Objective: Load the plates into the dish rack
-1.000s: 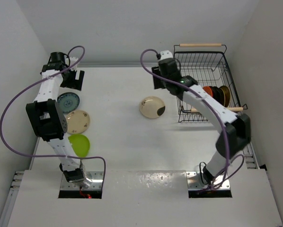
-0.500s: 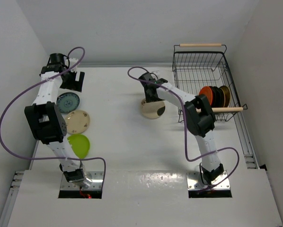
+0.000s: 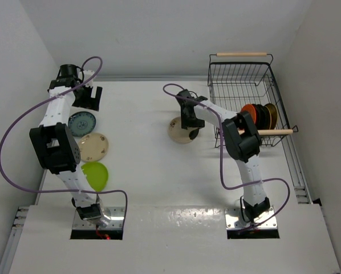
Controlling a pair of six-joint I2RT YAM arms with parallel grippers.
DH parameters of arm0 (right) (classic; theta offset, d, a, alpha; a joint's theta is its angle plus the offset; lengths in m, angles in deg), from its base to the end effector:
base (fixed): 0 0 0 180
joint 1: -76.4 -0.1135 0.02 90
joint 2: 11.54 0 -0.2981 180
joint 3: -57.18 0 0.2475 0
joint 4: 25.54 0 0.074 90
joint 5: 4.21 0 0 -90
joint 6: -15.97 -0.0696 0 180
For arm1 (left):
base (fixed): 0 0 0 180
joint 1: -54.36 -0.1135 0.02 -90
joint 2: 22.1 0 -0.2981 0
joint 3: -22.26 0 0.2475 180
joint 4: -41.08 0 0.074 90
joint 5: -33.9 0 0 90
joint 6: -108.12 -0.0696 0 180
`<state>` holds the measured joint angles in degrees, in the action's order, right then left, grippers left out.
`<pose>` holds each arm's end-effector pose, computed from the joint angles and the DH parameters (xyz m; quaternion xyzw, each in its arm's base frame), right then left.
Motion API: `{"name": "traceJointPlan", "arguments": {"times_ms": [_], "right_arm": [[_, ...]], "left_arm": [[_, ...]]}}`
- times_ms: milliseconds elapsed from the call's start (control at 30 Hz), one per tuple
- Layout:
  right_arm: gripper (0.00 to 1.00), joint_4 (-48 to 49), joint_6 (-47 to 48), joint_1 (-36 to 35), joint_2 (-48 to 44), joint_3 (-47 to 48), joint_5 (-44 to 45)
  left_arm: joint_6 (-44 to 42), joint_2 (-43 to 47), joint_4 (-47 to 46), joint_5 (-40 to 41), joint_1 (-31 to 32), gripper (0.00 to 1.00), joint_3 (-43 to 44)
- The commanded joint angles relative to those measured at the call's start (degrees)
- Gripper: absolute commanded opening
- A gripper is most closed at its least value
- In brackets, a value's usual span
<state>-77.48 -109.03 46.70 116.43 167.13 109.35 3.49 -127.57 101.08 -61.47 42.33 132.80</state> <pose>0.4359 0.2166 0.1425 0.0801 0.9613 -0.0787 0.2515 0.4203 0.0829 0.3054 0.0357 0.9519 0.0259 0.3031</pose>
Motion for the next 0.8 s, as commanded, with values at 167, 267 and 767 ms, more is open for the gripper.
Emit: {"name": "traceJointPlan", "arguments": {"times_ms": [167, 267, 767], "right_arm": [[0.51, 7.1, 1.3, -1.1, -3.3, -10.2, -20.9], [0.5, 9.8, 4.3, -2.4, -5.7, -13.0, -24.8], [0.0, 16.7, 2.1, -2.8, -8.0, -22.9, -30.3]], "left_arm": [[-0.4, 1.8, -0.7, -1.1, 0.1, 1.0, 1.1], [-0.4, 1.8, -0.7, -1.1, 0.1, 1.0, 0.6], [-0.9, 1.8, -0.7, -1.1, 0.1, 1.0, 0.6]]}}
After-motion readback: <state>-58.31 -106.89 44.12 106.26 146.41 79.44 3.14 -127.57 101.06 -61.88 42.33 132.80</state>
